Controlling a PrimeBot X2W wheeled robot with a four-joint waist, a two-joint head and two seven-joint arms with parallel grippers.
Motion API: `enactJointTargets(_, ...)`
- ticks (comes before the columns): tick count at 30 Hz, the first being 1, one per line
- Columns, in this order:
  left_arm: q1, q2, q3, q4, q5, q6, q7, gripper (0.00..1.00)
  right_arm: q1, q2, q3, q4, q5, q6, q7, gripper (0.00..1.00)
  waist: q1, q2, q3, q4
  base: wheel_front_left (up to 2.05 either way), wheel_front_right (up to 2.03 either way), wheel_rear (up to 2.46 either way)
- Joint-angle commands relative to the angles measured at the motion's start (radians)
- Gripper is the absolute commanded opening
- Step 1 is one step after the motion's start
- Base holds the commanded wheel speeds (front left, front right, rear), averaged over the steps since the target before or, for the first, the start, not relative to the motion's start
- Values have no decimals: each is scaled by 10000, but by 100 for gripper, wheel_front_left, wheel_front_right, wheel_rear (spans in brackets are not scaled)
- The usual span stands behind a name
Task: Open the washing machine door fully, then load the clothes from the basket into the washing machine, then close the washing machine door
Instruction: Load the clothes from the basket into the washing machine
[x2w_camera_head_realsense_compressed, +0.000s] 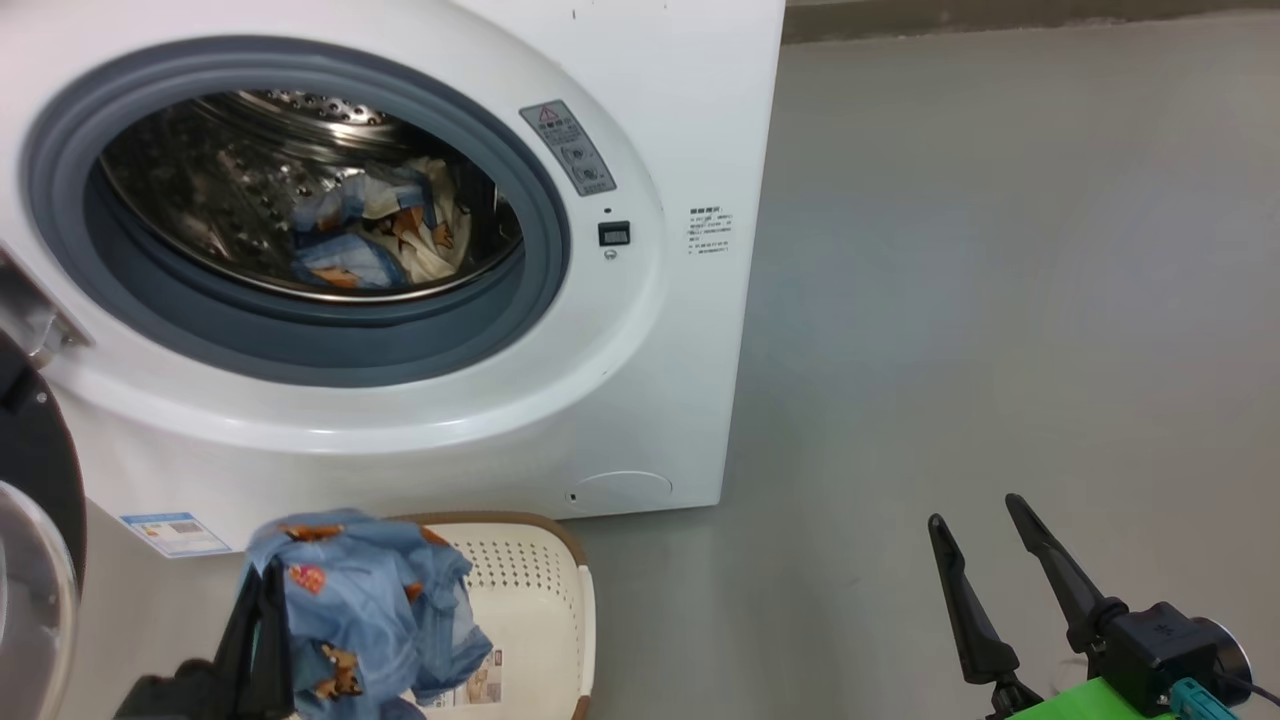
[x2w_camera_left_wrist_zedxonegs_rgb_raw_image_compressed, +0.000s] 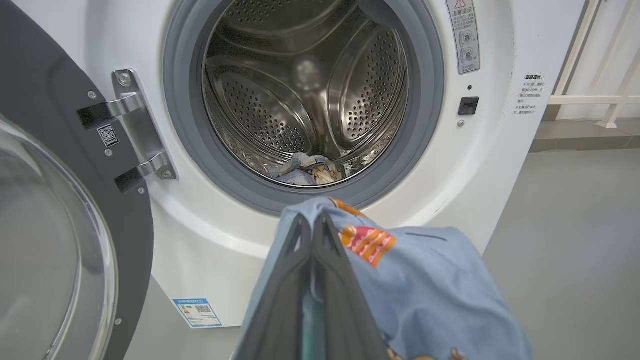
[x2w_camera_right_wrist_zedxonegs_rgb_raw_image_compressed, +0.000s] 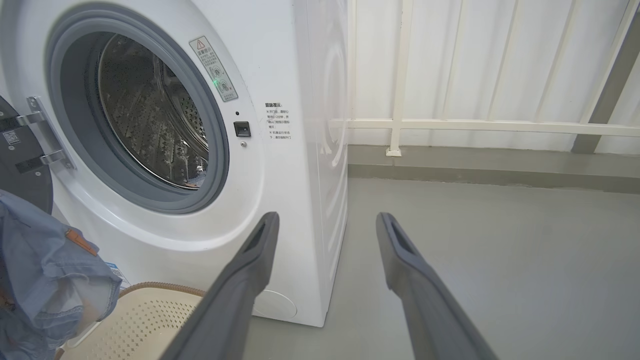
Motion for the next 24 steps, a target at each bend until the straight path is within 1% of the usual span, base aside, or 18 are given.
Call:
enactJointTargets(1,-718,141,335,-69,-61,-6,-157,0,-302,-27,305,-305,-21,16,-20,100,0,0,181,-55,0,0,0)
enactJointTargets(6,-1499,142,351,535,-242,-195,-261,0,-502,-56,382,-347,17,16,-37,100,0,0,551,-149,0,0,0)
enactJointTargets(10,-2485,81,421,1293,-543,-385,-275,0,-720,-87,396,-374,49,16,-67,100,0,0,1001,-287,0,0,0)
enactJointTargets(15,-3918,167,525,2455,-840,-652,-186,0,-1012,-78,374,-422,95,16,-146,100,0,0,1698,-521,0,0,0)
enactJointTargets(19,-5171,373,641,3460,-1080,-897,78,0,-1290,-61,443,-433,134,16,-238,100,0,0,2359,-780,0,0,0)
enactJointTargets(24,-6802,814,799,4611,-1364,-1271,553,0,-1655,-27,445,-411,195,16,-387,100,0,0,3248,-1151,0,0,0)
